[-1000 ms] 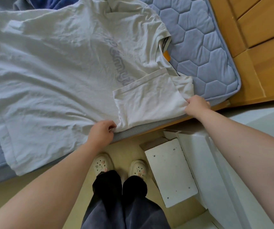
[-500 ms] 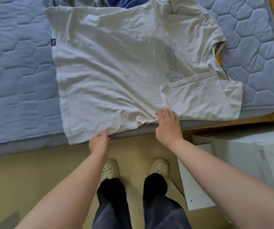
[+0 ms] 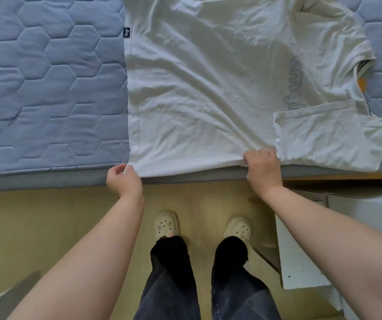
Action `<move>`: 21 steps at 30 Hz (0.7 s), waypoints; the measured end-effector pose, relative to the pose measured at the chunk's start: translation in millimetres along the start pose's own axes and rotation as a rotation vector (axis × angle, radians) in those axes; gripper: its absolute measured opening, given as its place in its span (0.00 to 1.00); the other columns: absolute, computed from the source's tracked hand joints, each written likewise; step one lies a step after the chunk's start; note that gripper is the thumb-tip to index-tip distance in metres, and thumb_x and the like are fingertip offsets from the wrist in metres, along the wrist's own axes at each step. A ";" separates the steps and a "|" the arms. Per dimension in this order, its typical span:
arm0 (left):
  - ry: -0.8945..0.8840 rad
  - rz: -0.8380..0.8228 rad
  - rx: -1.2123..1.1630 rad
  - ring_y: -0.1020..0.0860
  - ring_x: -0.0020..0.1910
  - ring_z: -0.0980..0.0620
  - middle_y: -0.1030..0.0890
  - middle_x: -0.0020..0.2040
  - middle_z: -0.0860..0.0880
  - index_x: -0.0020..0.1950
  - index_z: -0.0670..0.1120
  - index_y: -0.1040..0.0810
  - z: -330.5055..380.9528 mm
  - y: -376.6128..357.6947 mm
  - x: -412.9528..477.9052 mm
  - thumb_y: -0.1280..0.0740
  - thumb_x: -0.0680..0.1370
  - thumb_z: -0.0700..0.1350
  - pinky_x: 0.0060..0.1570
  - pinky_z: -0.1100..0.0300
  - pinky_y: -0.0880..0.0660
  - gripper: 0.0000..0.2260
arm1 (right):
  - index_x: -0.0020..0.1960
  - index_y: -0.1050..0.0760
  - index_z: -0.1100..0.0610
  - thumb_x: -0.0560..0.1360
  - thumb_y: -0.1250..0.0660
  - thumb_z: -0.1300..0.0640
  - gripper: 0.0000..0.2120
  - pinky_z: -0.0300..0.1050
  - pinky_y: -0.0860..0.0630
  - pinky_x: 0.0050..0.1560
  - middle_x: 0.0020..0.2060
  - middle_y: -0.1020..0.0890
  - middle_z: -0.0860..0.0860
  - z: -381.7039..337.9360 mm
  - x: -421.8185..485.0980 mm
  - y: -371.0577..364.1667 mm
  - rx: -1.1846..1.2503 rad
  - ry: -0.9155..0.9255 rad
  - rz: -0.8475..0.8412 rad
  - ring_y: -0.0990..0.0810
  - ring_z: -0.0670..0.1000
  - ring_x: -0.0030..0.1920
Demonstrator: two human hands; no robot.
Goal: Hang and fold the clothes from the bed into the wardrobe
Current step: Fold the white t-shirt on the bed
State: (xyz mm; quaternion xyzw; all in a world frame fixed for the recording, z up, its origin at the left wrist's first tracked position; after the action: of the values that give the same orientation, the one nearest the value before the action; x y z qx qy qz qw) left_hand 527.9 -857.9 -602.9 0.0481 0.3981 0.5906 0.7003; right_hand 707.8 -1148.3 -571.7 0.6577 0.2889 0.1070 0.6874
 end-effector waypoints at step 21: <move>-0.597 -0.179 0.844 0.31 0.59 0.43 0.30 0.63 0.43 0.64 0.45 0.31 24.3 -3.0 0.4 0.37 0.72 0.35 0.55 0.51 0.32 0.21 | 0.55 0.27 0.61 0.70 0.40 0.68 0.15 0.46 0.37 0.48 0.52 0.26 0.57 -81.5 -6.3 -34.3 -0.006 0.168 -0.249 0.29 0.58 0.53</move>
State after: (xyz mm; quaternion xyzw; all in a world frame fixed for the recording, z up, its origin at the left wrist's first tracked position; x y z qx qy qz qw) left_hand 545.2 -848.7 -588.2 0.4581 0.3871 0.2770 0.7507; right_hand 650.9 -1086.7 -600.7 0.6036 0.4245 0.0767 0.6705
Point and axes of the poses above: each hand's wrist, its own x-axis towards the middle knuckle, its own y-axis out of the back of the hand, z = x × y, the point moved 6 cm from there along x, towards the middle knuckle
